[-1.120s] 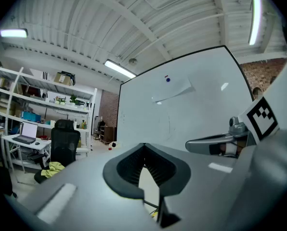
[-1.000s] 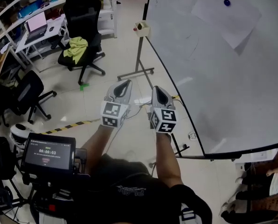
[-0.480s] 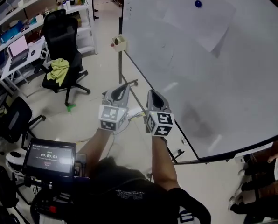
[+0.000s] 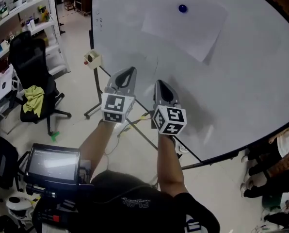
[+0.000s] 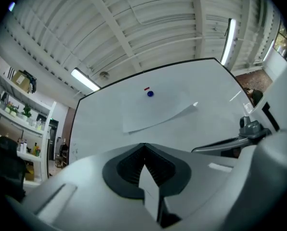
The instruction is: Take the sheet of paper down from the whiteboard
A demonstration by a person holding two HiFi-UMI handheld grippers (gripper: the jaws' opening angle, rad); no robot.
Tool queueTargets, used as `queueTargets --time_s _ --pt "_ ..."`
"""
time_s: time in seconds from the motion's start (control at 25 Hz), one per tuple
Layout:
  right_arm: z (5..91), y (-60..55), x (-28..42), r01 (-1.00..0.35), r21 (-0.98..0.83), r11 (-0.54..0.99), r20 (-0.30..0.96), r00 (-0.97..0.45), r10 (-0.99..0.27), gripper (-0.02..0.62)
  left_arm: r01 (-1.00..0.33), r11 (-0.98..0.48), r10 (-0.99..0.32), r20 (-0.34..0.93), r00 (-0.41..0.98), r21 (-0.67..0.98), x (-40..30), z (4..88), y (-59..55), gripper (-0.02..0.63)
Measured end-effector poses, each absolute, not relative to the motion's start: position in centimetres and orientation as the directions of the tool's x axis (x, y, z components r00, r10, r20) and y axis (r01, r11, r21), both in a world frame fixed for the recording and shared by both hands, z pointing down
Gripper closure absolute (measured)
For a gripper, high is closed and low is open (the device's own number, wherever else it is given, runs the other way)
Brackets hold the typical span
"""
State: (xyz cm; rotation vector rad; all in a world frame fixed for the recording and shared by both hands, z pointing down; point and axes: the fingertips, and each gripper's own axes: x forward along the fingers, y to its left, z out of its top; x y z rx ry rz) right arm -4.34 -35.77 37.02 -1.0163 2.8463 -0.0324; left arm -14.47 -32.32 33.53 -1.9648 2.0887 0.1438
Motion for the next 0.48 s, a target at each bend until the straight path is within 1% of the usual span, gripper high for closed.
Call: queueTargets --time_s 0.12,0.24,0.44,0.48 --pt "35.9 -38.0 -4.0 -0.674 -0.132 0.727 -0.146 -0.712 -0.687 0.581 -0.986 0.067 -0.966 -0.256 -0.026 -0.15 -15.6 31.9 -35.1 0.604" --pt "34.4 -39.4 -2.8 -0.723 -0.143 0.676 -0.193 -0.65 -0.735 0.581 -0.983 0.02 -0.968 -0.248 0.026 -0.183 -15.6 29.8 -37.7 0.604" --pt "32.4 -40.7 -0.7 -0.774 -0.191 0.604 -0.254 -0.555 -0.792 0.58 -0.967 -0.114 -0.936 -0.301 0.181 -0.227 -14.3 25.7 -41.0 0.604" --pt "32.3 -41.0 -0.8 -0.773 -0.208 0.6 -0.256 -0.549 -0.796 0.567 -0.961 -0.142 -0.925 -0.314 0.214 -0.237 -14.2 24.9 -41.6 0.597"
